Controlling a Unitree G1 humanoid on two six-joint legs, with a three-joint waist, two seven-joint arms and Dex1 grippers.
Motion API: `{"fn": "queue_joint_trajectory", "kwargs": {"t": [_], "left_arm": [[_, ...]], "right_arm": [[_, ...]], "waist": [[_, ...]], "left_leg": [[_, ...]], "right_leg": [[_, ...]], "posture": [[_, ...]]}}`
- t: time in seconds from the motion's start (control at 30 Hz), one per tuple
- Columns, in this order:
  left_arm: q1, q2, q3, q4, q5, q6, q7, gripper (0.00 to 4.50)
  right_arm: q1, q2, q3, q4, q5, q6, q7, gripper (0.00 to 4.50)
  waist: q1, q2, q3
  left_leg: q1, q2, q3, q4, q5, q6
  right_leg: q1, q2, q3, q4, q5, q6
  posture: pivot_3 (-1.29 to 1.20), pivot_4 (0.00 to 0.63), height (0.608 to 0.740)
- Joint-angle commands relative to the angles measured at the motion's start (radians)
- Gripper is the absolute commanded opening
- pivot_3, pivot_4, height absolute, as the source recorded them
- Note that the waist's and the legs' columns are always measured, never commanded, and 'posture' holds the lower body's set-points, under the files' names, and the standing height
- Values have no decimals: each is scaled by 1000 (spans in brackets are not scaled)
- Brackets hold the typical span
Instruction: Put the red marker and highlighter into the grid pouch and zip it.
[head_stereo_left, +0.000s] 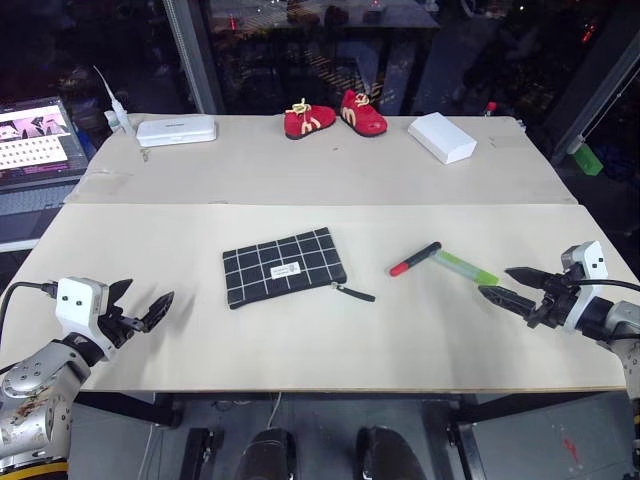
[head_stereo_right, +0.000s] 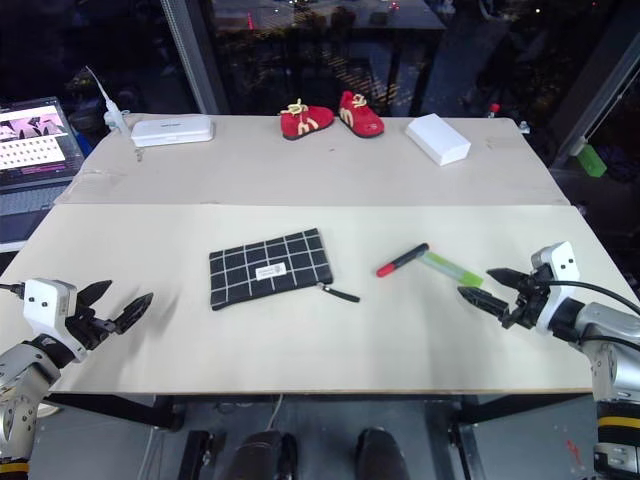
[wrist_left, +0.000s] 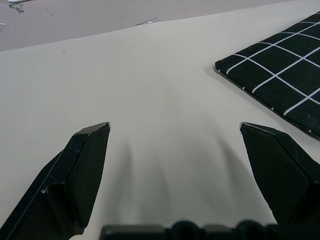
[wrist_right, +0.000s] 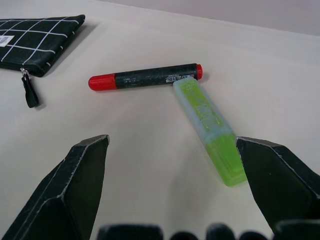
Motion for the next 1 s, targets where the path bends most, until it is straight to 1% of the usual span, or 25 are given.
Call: {"fn": "queue_joint_trajectory", "kwargs": {"t": [0.03, 0.07, 0.13, 0.17, 0.2, 0.3, 0.37, 0.4, 0.43, 0.47, 0.53, 0.63, 0.7, 0.77, 0.9, 0.93, 1.0], "left_arm": [[-5, 14, 16, -16, -32, -45, -72, 4500], [-6, 31, 4, 2, -32, -88, -141, 4500], [-7, 50, -11, 29, -16, -159, -218, 4500], [-9, 60, -24, 43, 9, -198, -239, 4500], [-13, 69, -38, 56, 29, -232, -258, 4500], [-21, 94, -74, 89, 84, -331, -300, 4500], [-38, 109, -94, 120, 113, -390, -320, 4500], [-60, 118, -102, 148, 128, -425, -327, 4500], [-78, 129, -111, 172, 142, -455, -339, 4500], [-95, 145, -124, 200, 165, -491, -351, 4500], [-106, 174, -151, 242, 206, -556, -373, 4500], [-109, 206, -184, 284, 251, -632, -391, 4500], [-122, 219, -202, 310, 271, -676, -395, 4500], [-147, 225, -229, 333, 296, -725, -395, 4500], [-207, 223, -284, 376, 347, -828, -382, 4500], [-224, 224, -298, 393, 370, -857, -370, 4500], [-256, 243, -334, 446, 477, -938, -312, 4500]], "right_arm": [[-27, -9, -10, -4, -2, -17, -8, 4460], [-38, -6, -9, 1, -3, -11, -20, 4460], [-56, -2, -9, 5, 0, 5, -38, 4460], [-72, 2, -12, 8, 2, 9, -52, 4216], [-86, 5, -14, 7, 7, 14, -60, 4216], [-96, 7, 0, -23, 10, 15, -54, 3301], [-105, 11, 19, -58, 19, 38, -45, 2582], [-119, 15, 35, -83, 24, 50, -41, 2343], [-136, 21, 56, -111, 32, 64, -32, 1779], [-162, 30, 83, -140, 42, 78, -21, 1529], [-209, 59, 130, -171, 48, 94, -10, 833], [-260, 119, 206, -215, 52, 115, -5, 61], [-301, 171, 275, -237, 30, 132, -26, 61], [-360, 242, 364, -229, -21, 104, -42, 61], [-485, 382, 501, -125, -147, 25, -100, 61], [-512, 410, 524, -87, -173, 10, -111, 61], [-550, 457, 560, -17, -201, -1, -109, 61]], "waist": [[0, 0, 0], [0, 0, 0], [-3, 0, 0], [-4, 0, 0], [-4, 0, 0], [-4, 0, 0], [-2, 0, 0], [-2, 0, 0], [-1, 0, 0], [-2, 0, 0], [-7, 0, 0], [-18, 0, 0], [-20, 0, 0], [-24, 0, 0], [-24, 0, 0], [-24, 0, 0], [-22, 0, 0]], "left_leg": [[0, 0, 0, 0, 0, 0], [0, 0, 0, 0, 0, 0], [0, 0, 1, 0, 0, 0], [0, 0, 1, 0, 0, 0], [0, 0, 1, 0, 0, 0], [0, 0, 1, 0, 0, 0], [0, 0, 1, 0, 0, 0], [0, 0, 1, 0, 0, 0], [0, 1, 1, 0, 0, 0], [0, 1, 1, 0, 0, 0], [0, 2, 2, 0, 0, 0], [0, 4, 2, 0, -1, 0], [0, 6, 2, 0, -2, -1], [-1, 8, 3, 0, -2, -2], [-2, 10, 4, 0, -1, -3], [-2, 10, 4, 0, -1, -3], [-2, 10, 6, 0, -1, -3]], "right_leg": [[0, 0, 0, 0, 0, 0], [0, 0, 0, 0, 0, 0], [-1, 0, 0, 0, 0, 0], [-1, 0, 0, 0, 0, 0], [-1, 0, 0, 0, 0, 0], [-1, 0, 0, 0, 0, 0], [-1, 0, 0, 0, 0, 0], [-1, 0, 0, 0, 0, 0], [-1, 0, 0, 0, 0, 0], [-1, 0, 0, 0, 0, -1], [-1, 1, 0, 0, 0, -1], [-1, 2, 1, 0, 0, -1], [-2, 3, 0, 0, 0, -1], [-2, 6, 0, 0, 0, -1], [-5, 9, 0, 1, 2, -4], [-5, 10, 0, 1, 2, -4], [-5, 10, 0, 1, 2, -4]], "posture": [[0, 150, 740], [0, 150, 740], [0, 150, 740], [0, 150, 740], [0, 150, 740], [0, 150, 740], [0, 150, 740], [0, 150, 740], [0, 150, 740], [0, 150, 740], [0, 150, 740], [0, 150, 740], [0, 150, 740], [0, 150, 740], [0, 150, 740], [0, 150, 740], [0, 150, 740]]}}
